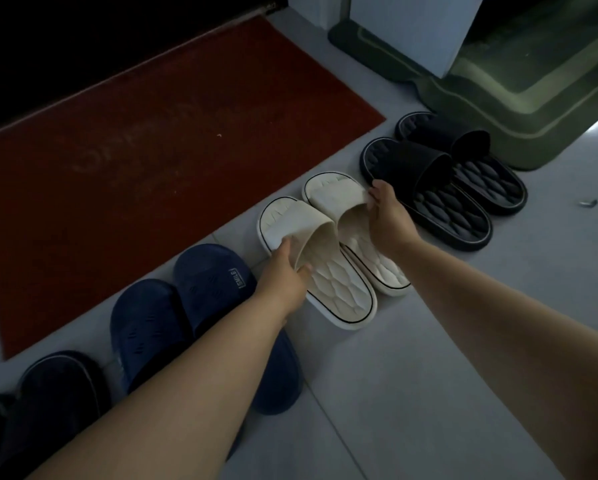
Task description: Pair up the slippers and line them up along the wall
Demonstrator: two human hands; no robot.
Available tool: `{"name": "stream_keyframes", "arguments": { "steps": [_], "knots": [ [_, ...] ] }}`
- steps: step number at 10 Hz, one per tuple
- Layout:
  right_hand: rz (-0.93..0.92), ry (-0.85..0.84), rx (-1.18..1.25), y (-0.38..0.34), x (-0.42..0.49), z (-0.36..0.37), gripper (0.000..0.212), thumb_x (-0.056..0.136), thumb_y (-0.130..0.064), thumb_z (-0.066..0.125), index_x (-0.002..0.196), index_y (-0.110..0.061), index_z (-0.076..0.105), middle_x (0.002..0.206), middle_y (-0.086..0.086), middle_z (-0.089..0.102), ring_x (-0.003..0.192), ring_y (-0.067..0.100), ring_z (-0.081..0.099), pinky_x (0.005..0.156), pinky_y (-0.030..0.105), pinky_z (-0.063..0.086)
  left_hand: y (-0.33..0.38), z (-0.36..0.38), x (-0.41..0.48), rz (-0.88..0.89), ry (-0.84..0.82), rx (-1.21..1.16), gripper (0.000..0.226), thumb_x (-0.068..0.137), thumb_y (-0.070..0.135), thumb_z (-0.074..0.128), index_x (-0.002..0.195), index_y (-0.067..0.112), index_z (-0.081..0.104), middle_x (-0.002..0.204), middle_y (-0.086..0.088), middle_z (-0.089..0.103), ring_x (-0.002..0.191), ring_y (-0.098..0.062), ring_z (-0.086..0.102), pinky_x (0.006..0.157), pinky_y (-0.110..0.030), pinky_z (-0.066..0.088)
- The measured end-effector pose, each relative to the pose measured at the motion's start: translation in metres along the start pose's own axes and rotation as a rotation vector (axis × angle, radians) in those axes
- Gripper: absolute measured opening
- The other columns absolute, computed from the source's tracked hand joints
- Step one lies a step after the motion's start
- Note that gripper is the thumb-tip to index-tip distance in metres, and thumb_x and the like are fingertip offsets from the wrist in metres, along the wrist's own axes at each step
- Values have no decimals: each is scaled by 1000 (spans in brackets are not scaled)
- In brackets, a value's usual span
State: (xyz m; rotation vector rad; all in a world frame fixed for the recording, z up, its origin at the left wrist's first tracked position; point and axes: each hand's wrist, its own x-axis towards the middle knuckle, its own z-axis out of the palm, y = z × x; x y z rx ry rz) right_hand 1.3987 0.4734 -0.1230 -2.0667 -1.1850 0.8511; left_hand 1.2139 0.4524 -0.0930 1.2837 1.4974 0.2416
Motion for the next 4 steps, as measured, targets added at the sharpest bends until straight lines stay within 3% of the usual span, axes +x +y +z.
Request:
{"name": "stream_keyframes", "arguments": {
  "steps": [2, 3, 4],
  "knots": [
    [-51, -65, -149, -2, -5, -1, 49, 95, -15, 34, 142, -16, 23, 141, 15, 42, 125, 34, 43, 101, 38, 33, -3, -3, -5, 26, -13, -51, 63, 93, 21, 48, 145, 29, 13, 152, -3, 26, 134, -23, 34, 105, -33, 31],
    [-64, -141, -338, -9, -12, 0, 61, 91, -10, 39, 146, -15, 13, 154, 12, 19, 140, 33, 21, 114, 41, 18, -2, -3, -17, 35, -37, -103, 63, 93, 19, 48, 145, 29, 14, 152, -1, 27, 135, -22, 33, 103, -30, 31],
    [-152, -152, -564, -18, -30, 17, 72, 89, -19, 47, 147, -19, 3, 157, 14, -2, 144, 33, -4, 117, 44, 2, -10, -6, -31, 30, -34, -149, 69, 90, 25, 52, 145, 31, 10, 153, 5, 26, 138, -21, 28, 108, -35, 28]
  ]
}}
